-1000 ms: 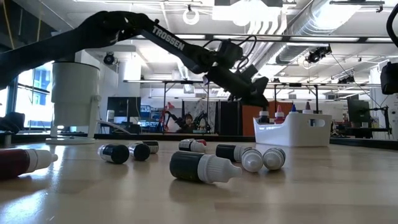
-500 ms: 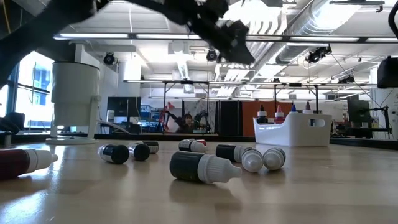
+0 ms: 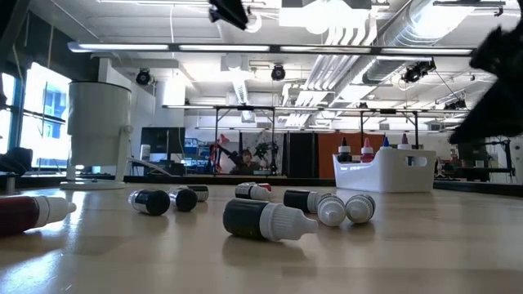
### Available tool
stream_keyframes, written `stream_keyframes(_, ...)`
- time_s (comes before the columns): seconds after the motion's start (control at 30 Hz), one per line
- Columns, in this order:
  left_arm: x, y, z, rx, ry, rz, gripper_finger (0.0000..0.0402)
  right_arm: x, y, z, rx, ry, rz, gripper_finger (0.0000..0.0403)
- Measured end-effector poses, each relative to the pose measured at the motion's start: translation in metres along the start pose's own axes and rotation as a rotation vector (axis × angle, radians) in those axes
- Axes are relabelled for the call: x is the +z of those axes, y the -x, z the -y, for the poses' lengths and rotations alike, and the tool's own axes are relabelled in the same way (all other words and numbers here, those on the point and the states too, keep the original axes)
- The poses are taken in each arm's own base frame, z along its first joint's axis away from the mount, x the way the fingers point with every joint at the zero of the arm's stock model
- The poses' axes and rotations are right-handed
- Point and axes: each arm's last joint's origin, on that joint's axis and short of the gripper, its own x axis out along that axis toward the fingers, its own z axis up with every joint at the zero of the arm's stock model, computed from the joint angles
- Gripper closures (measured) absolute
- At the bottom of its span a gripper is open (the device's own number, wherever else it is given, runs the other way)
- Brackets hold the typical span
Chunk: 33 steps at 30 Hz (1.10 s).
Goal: Pick & Place food coloring
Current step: Put the top small green food coloring bottle into the white bin
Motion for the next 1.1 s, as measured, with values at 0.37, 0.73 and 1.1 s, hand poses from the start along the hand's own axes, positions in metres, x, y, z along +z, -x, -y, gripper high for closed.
stream_keyframes(0.37, -0.062, 0.020, 0.014, -0.044, 0.007, -0.085, 0.0284, 0.052, -0.007, -0.020, -0.046, 0.214, 0.376, 0.0344)
stream_keyframes(0.73, -0.182, -0.019, 0.037, -0.134, 0.065, 0.316, 0.0284, 0.074, -0.028, -0.017, 0.105, 0.229, 0.399, 0.0341)
stream_keyframes(1.1, -0.227, -0.041, 0.046, -0.241, 0.116, 0.453, 0.0284, 0.084, -0.092, -0.023, 0.362, 0.235, 0.348, 0.0258)
